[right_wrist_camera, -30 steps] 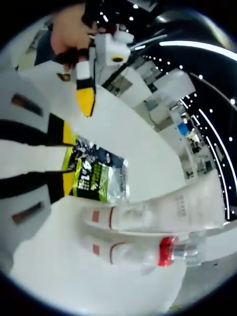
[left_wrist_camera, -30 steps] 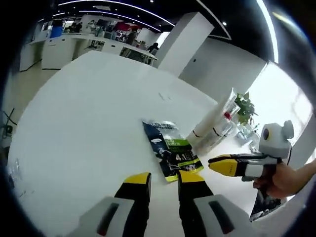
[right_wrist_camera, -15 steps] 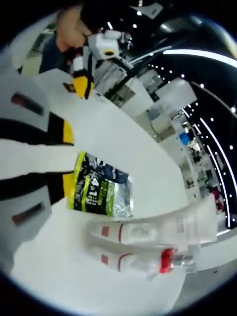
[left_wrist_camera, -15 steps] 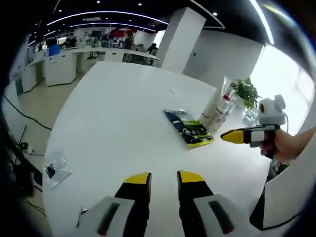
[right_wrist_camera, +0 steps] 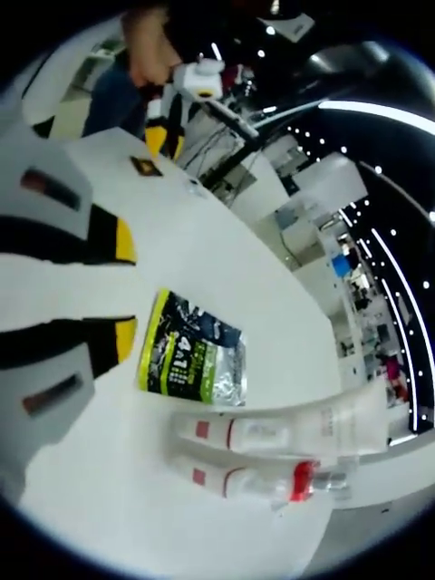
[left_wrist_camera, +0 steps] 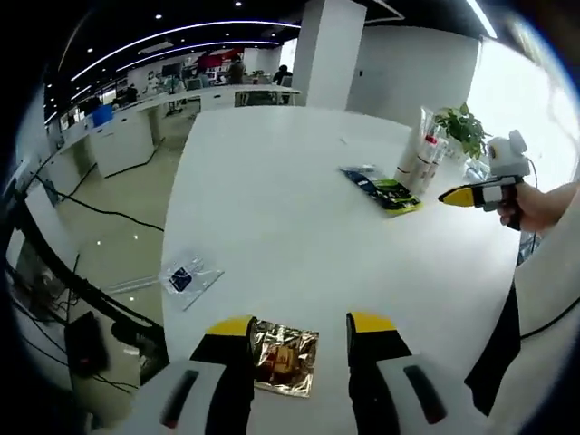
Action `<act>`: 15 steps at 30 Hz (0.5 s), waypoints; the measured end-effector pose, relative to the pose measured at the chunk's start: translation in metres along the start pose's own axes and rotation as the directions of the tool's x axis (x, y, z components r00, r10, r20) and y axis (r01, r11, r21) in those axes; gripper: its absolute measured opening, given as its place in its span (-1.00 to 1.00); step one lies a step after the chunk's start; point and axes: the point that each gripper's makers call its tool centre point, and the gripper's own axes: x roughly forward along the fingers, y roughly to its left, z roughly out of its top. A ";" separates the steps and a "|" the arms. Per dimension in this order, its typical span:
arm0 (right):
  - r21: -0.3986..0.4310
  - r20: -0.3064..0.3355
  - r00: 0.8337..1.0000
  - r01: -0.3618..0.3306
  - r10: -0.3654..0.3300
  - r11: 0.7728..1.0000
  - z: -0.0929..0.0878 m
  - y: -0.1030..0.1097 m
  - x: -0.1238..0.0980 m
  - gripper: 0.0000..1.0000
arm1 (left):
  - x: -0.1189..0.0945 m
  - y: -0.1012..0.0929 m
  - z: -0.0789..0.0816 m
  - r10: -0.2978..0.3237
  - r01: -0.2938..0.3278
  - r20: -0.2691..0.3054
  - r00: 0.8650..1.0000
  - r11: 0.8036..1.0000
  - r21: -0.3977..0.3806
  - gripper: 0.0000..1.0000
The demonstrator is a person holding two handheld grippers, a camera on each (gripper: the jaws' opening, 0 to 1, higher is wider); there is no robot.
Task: Arrange the skincare products in the storage area until every visible bottle or jar stands upright without overlapping.
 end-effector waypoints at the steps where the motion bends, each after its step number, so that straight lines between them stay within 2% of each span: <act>1: -0.006 0.002 1.000 0.000 0.000 1.000 0.000 0.001 -0.001 -0.60 | -0.002 0.003 -0.004 0.009 -0.009 -0.020 1.000 1.000 0.009 -0.09; 2: -0.008 0.003 1.000 0.000 0.000 1.000 0.000 0.001 -0.002 -0.60 | -0.002 0.005 -0.007 0.015 -0.015 -0.030 0.999 1.000 0.018 -0.07; 6: -0.013 0.009 1.000 0.004 -0.004 1.000 -0.001 0.000 -0.005 -0.59 | 0.003 0.011 -0.025 0.046 -0.036 -0.128 0.991 0.996 0.082 0.02; 10: -0.010 0.019 1.000 0.019 -0.018 1.000 -0.002 -0.004 -0.010 -0.59 | 0.010 0.008 -0.030 0.049 -0.035 -0.152 0.987 0.995 0.091 0.02; 15: -0.001 0.032 0.999 0.030 -0.030 1.000 -0.004 -0.005 -0.015 -0.59 | 0.015 0.006 -0.041 0.058 -0.029 -0.205 0.977 0.989 0.142 0.02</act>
